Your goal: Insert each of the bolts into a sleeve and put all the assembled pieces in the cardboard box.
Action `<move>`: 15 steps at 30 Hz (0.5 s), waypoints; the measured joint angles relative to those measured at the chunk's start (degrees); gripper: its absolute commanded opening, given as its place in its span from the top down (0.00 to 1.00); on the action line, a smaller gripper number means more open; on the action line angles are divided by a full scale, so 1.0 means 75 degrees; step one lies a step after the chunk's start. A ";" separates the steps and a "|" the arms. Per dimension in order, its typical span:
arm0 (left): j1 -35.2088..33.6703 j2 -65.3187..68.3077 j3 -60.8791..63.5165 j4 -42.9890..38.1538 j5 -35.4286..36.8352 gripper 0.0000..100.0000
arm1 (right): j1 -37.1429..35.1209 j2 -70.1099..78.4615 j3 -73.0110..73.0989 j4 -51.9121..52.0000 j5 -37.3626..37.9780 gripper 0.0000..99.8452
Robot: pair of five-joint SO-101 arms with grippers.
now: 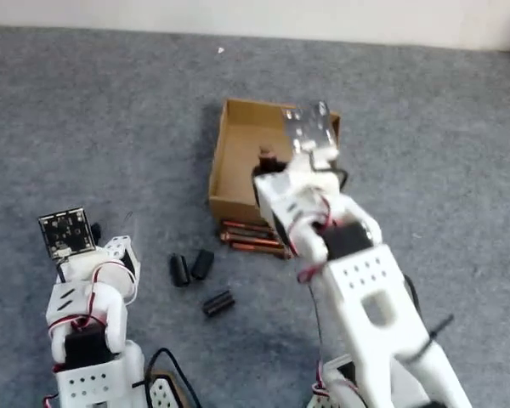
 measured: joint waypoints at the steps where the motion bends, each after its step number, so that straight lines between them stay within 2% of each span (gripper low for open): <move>1: -0.0012 0.0000 0.0023 -0.0035 0.0000 0.78 | 0.0070 0.0340 -0.0188 -0.0188 0.0000 1.00; 6: -0.0070 0.0000 0.0035 -0.0082 0.0000 0.78 | 0.0692 0.1981 -0.0621 -0.1465 0.0000 0.99; 9: -0.0070 0.0000 0.0047 -0.0082 0.0000 0.78 | 0.1032 0.2966 -0.0680 -0.1664 0.0000 0.99; 15: -0.0070 0.0000 0.0047 -0.0082 0.0000 0.78 | 0.1090 0.4185 -0.0692 -0.1735 0.0000 0.89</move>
